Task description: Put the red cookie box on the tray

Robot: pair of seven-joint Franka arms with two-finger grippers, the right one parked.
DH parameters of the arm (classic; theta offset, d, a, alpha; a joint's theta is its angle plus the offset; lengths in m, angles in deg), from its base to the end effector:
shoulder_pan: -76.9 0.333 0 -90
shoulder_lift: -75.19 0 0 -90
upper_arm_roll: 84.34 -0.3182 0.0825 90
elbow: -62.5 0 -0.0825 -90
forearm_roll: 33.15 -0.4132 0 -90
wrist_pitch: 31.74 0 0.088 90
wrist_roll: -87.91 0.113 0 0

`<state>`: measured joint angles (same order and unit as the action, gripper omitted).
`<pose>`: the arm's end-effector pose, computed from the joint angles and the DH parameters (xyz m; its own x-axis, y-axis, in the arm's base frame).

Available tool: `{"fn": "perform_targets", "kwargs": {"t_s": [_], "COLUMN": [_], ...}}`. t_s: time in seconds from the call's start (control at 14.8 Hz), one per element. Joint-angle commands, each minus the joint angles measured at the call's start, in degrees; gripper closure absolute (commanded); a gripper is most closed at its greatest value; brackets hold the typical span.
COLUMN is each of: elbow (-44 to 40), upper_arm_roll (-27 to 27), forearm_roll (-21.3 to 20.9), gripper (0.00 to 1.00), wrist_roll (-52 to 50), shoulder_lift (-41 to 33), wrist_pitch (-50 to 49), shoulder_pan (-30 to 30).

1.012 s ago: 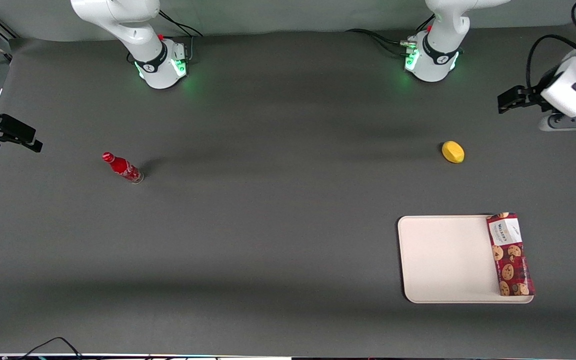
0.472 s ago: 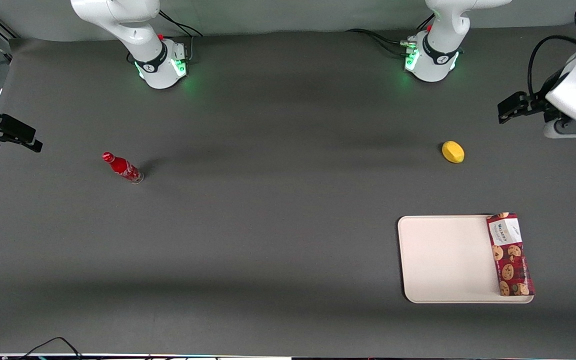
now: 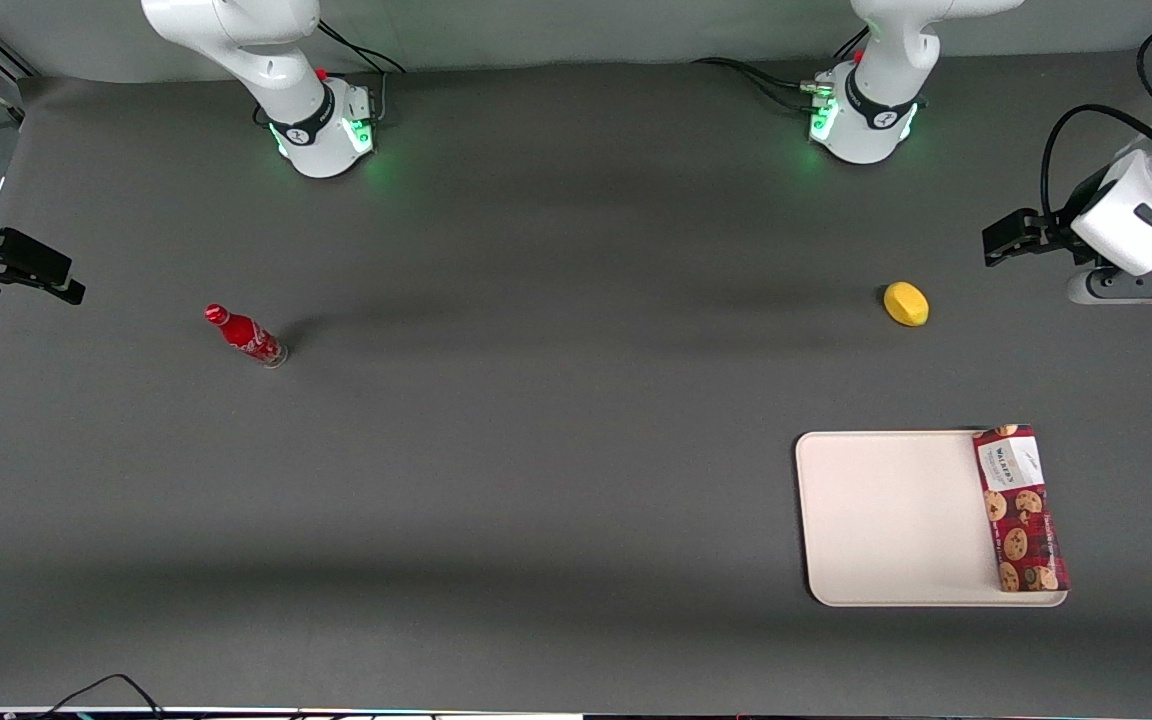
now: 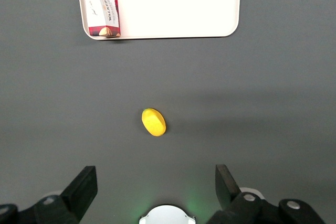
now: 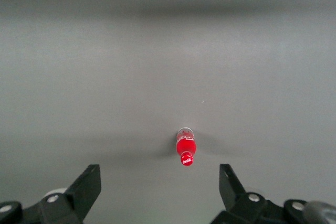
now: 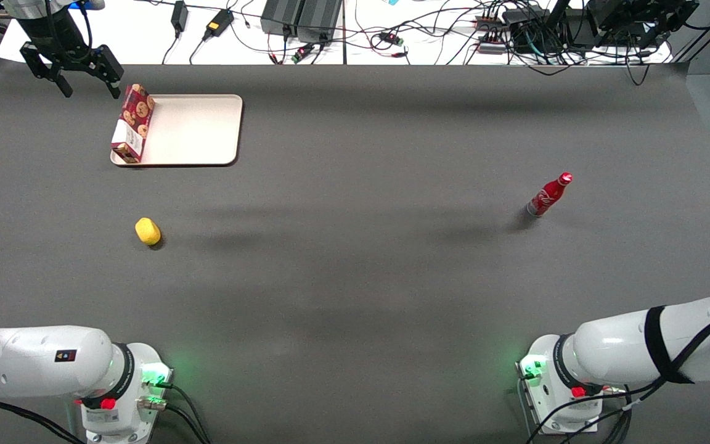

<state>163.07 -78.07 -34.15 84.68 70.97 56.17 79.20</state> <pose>0.5479 -0.0377 0.5678 0.9893 -0.0101 -0.1455 -0.0151 -0.9993 -0.0336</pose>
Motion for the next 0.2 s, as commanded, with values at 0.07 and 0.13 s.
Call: {"fn": "perform_targets", "kwargs": {"t_s": [0.07, 0.13], "elbow": [-1.95, -1.7], "upper_arm_roll": [-0.38, -0.3], "forearm_roll": [0.29, 0.2], "gripper": [0.0, 0.0], "wrist_roll": [-2.12, -3.09], "shoulder_lift": [0.52, 0.44], "wrist_pitch": [-1.24, -1.42], "shoulder_pan": [-0.89, -0.89]}}
